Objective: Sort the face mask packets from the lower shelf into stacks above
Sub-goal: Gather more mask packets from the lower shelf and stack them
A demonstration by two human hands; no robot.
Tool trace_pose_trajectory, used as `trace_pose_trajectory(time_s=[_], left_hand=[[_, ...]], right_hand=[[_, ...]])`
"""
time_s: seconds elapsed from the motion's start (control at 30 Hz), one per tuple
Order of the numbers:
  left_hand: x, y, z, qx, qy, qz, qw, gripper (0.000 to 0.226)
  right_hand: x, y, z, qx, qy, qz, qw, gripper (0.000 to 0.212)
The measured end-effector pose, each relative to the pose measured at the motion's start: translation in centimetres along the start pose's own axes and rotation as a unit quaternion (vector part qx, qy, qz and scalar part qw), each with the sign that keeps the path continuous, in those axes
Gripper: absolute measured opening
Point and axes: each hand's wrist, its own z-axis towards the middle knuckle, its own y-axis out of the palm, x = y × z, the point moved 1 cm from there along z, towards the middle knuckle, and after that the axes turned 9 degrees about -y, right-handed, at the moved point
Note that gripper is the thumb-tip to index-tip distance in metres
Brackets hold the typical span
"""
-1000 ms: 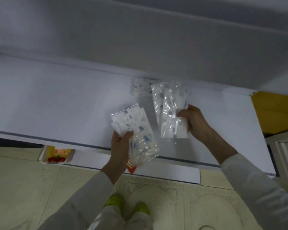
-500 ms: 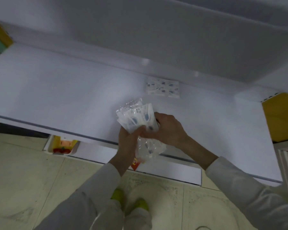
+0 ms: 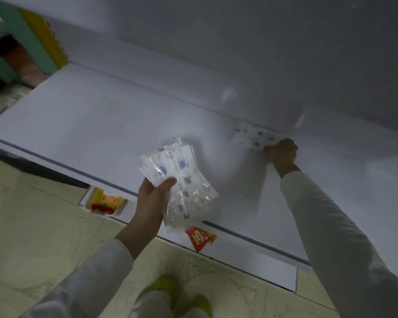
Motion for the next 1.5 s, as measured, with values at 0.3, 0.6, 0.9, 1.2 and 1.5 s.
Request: trace_pose_trajectory(time_s=[0.3, 0.6, 0.9, 1.2, 1.5], left_hand=[[-1.7, 1.7, -0.8, 0.005, -0.011, -0.053, 0.999, 0.034], [-2.8, 8.2, -4.2, 0.005, -0.052, -0.179, 0.982, 0.048], [-1.6, 10.6, -8.4, -0.131, -0.018, -0.275, 0.952, 0.057], [-0.5, 9.9, -13.9, -0.159, -0.01, -0.243, 0.957, 0.059], [8.8, 1.7, -22.5, -0.278, 0.143, 0.056, 0.948, 0.049]], right_hand=[[1.1, 1.4, -1.2, -0.008, 0.08, 0.182, 0.98, 0.023], [-0.7, -4.1, -15.5, -0.046, -0.063, 0.514, 0.854, 0.022], [0.9, -4.5, -21.7, 0.066, -0.162, 0.187, 0.967, 0.023], [-1.2, -6.9, -25.8, -0.064, -0.032, 0.562, 0.824, 0.051], [-2.9, -18.2, -33.4, -0.097, -0.201, 0.498, 0.838, 0.028]])
